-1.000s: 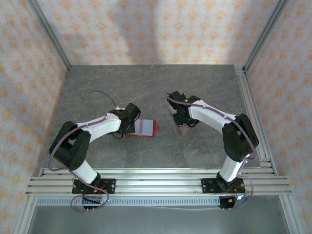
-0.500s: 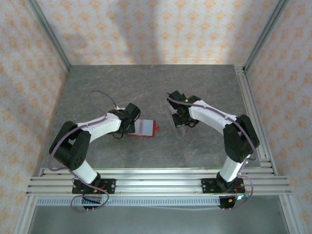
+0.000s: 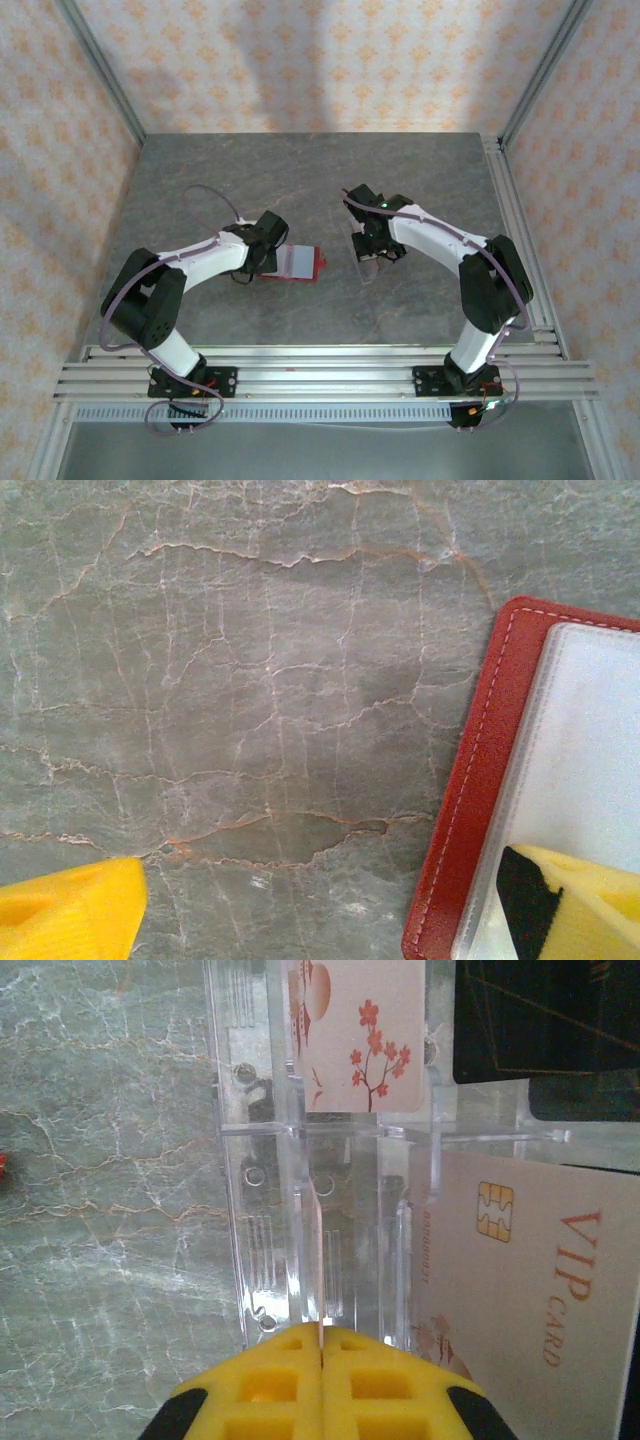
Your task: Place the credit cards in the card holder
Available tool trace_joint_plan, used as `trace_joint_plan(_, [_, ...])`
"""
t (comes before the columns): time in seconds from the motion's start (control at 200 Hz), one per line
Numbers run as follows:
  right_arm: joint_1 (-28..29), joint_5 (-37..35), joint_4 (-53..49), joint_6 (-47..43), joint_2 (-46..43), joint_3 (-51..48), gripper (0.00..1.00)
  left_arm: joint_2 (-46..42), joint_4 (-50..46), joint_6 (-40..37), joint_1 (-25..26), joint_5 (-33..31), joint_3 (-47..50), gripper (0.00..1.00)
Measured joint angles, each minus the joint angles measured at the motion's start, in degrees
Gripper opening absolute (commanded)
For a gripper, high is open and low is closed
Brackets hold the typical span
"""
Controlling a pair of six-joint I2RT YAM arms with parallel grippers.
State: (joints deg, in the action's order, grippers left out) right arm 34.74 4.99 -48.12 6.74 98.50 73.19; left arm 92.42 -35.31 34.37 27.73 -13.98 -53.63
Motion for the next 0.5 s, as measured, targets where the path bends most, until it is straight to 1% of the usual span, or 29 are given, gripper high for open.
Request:
trace_joint_plan(0.32, [-0.1,0.5,-1.5,-0.2,-2.6,3.0,0.00,1.2,-1.6,-0.3,0.0,-2.1,-2.6,0.92])
trace_joint_plan(0.5, [-0.1,2.5,-1.6,0.0,-4.9,4.4,0.00,2.6,-2.7,-0.3,-0.7,-3.2,-2.6,0.92])
